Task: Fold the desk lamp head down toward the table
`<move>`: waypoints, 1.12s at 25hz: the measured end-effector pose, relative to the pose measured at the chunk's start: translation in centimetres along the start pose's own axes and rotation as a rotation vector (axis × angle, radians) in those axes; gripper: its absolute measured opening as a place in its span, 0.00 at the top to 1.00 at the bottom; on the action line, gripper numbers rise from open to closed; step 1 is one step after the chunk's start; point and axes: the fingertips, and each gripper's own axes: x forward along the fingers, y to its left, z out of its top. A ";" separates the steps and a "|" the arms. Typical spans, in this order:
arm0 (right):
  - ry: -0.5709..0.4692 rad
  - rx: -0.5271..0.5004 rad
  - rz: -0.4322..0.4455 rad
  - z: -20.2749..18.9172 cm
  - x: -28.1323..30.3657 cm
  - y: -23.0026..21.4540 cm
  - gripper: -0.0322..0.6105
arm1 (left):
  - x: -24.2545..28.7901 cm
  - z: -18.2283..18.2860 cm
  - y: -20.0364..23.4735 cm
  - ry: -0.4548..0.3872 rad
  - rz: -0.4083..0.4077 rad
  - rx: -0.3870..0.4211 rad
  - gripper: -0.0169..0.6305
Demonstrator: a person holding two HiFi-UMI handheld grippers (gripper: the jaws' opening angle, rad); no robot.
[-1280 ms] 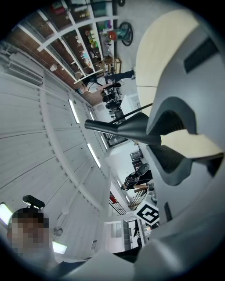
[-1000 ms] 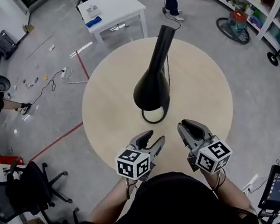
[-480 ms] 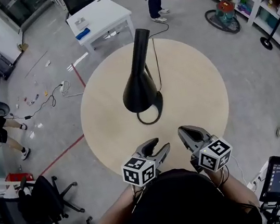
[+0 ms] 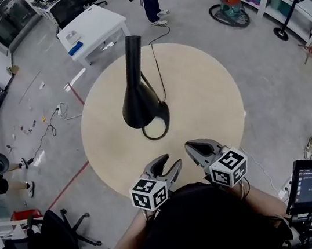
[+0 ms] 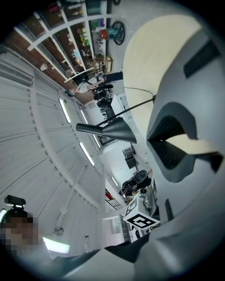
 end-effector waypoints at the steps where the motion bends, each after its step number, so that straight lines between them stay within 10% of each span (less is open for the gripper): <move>1: 0.002 -0.008 0.002 -0.2 0.5 0.3 0.94 | -0.3 -0.2 0.4 -0.003 0.001 0.006 0.64; 28: 0.030 -0.019 -0.019 -1.0 1.1 0.2 0.94 | 0.9 -1.4 0.8 0.055 -0.070 0.015 0.83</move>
